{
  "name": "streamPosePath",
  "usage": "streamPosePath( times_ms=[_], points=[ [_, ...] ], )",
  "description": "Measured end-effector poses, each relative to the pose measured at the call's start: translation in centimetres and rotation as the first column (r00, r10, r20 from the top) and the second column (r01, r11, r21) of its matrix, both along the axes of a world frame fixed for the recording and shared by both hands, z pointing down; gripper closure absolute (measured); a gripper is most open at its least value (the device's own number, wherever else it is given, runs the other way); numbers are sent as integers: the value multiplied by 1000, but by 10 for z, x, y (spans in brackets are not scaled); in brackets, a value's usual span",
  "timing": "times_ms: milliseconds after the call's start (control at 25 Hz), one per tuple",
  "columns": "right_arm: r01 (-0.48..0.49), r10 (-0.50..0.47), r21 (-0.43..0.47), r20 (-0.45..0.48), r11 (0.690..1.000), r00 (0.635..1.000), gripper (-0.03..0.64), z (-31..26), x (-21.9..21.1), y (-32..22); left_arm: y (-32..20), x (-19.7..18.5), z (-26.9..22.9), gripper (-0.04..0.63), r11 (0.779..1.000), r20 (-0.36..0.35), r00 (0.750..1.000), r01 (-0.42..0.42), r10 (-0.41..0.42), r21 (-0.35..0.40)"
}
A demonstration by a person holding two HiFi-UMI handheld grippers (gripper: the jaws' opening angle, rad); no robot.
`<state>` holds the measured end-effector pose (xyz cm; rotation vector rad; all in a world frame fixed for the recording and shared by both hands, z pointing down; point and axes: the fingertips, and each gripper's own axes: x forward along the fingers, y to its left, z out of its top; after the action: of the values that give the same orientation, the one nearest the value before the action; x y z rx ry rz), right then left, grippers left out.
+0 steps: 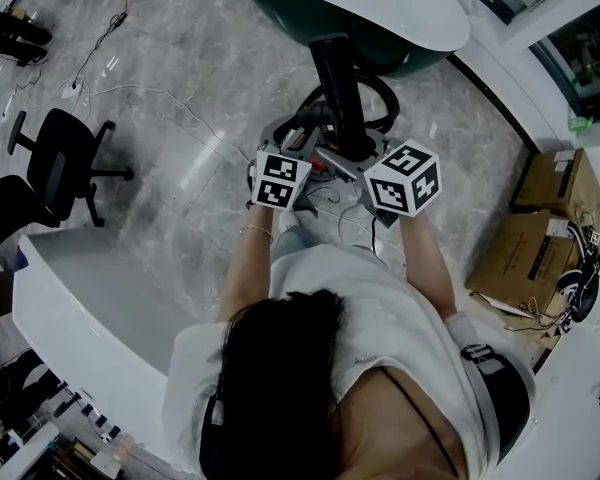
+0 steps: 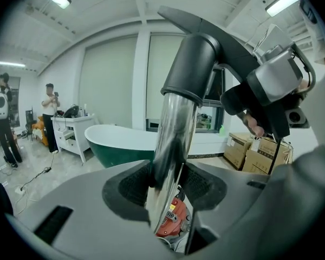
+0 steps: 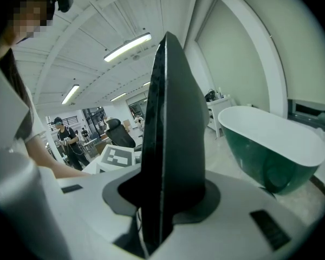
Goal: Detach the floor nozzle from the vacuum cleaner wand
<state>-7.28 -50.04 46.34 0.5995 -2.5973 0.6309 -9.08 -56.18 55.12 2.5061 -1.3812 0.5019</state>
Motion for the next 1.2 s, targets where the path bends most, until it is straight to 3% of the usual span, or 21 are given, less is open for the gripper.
streamPosePath(
  times_ms=[400,760,1200],
  points=[
    [21,-13,-128,64,992,998,494,-3,4,5,2,2,1,430,1000,10,1000,7,-6,-6],
    [33,-30,-169,23,985,999,494,-6,7,6,5,5,1,430,1000,15,1000,-4,4,-1],
    [-11,5,-97,-60,995,998,494,-7,0,9,7,0,2,428,1000,-6,1000,11,-11,-1]
  ],
)
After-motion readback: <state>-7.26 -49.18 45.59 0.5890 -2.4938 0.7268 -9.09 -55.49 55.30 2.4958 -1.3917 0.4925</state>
